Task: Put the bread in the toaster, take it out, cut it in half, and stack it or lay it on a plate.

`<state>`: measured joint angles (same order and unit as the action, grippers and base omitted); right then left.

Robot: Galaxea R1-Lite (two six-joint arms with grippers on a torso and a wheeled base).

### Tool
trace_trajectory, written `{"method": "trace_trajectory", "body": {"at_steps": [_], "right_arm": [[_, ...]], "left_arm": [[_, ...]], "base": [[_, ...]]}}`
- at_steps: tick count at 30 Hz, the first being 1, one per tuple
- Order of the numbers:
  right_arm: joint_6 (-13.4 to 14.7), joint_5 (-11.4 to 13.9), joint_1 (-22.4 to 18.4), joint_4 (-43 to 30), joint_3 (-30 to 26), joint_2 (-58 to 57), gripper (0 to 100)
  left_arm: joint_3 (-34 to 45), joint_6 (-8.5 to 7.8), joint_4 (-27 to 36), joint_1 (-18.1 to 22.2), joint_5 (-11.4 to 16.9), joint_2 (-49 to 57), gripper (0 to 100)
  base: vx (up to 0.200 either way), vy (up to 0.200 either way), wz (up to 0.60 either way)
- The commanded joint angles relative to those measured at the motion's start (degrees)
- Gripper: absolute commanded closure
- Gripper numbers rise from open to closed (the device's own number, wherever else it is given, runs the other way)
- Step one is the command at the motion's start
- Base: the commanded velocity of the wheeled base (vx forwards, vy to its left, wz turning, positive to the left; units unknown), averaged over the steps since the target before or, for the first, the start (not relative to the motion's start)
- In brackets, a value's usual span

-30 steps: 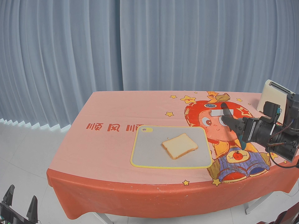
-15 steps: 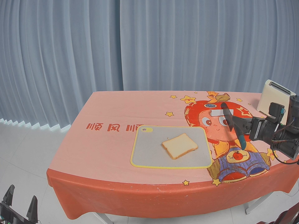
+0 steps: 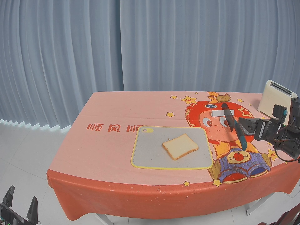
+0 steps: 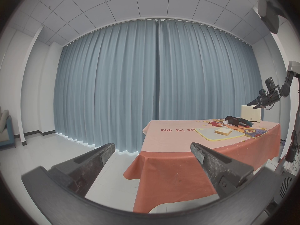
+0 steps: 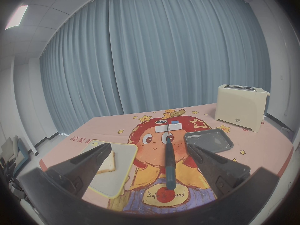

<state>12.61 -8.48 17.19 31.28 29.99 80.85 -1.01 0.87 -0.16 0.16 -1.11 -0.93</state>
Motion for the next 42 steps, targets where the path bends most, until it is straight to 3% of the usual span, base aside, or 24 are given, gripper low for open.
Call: {"method": "trace_trajectory", "body": {"at_steps": [1,42], "right_arm": [[-0.21,-0.04,-0.84,0.1,-0.19,1.24,0],[-0.21,-0.04,-1.54,0.1,-1.78,6.25,0]], "left_arm": [[1.01,0.01,-0.02,0.02,-0.03,0.31,0],[1.01,0.01,-0.02,0.02,-0.03,0.31,0]], "base": [[0.0,0.0,0.0],[0.0,0.0,0.0]]}}
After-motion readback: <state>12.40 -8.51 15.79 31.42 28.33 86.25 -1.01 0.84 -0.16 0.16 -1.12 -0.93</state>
